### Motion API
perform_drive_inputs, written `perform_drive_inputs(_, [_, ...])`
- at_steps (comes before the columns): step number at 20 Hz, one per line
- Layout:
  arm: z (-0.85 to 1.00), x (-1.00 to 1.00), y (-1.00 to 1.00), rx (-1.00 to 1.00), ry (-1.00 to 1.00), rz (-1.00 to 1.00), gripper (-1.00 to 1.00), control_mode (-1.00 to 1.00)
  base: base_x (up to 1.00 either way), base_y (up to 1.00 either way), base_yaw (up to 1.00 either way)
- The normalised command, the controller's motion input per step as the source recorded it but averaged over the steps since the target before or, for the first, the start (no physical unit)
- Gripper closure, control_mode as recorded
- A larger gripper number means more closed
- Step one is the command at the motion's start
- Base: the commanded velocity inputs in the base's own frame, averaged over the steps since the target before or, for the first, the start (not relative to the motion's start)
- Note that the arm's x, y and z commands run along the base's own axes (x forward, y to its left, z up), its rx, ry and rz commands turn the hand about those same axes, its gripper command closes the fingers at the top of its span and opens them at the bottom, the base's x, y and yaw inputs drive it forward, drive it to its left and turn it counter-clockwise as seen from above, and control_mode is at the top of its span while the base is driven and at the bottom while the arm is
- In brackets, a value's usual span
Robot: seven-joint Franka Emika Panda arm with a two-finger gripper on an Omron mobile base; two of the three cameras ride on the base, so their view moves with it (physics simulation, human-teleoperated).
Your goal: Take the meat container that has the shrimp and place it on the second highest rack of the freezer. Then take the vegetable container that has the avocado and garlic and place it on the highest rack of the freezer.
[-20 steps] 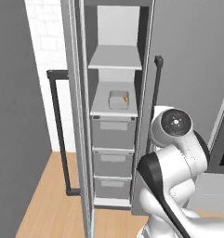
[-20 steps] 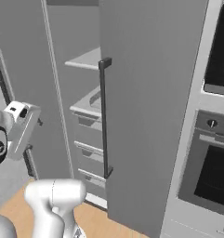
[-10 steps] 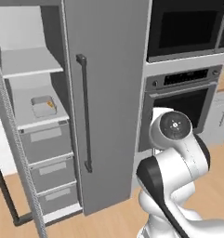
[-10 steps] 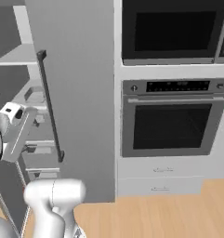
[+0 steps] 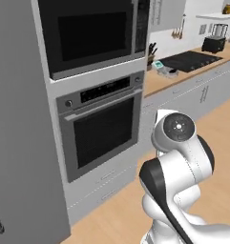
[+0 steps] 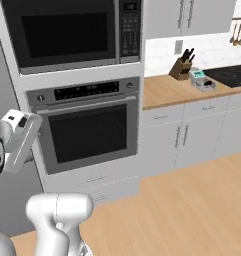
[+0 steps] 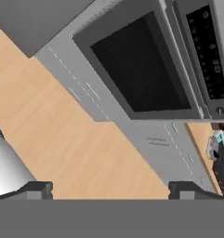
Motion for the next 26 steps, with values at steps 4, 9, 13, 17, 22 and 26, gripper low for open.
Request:
perform_drive_inputs(4, [0.0,0.0,0.0,0.0,0.0,0.0,-1.0,1.0,0.84,-0.77,-0.33])
perform_drive_inputs(9, [0.0,0.0,0.0,0.0,0.0,0.0,-1.0,1.0,1.0,-0.58,-0.05])
perform_drive_inputs(13, [0.0,0.0,0.0,0.0,0.0,0.0,-1.0,1.0,1.0,-0.8,0.02])
perform_drive_inputs(17, [0.0,0.0,0.0,0.0,0.0,0.0,-1.0,1.0,1.0,-0.71,0.11])
perform_drive_inputs(22, [0.0,0.0,0.0,0.0,0.0,0.0,-1.0,1.0,1.0,-0.49,0.31])
perform_drive_inputs(26, [0.0,0.0,0.0,0.0,0.0,0.0,-1.0,1.0,1.0,-0.5,0.39])
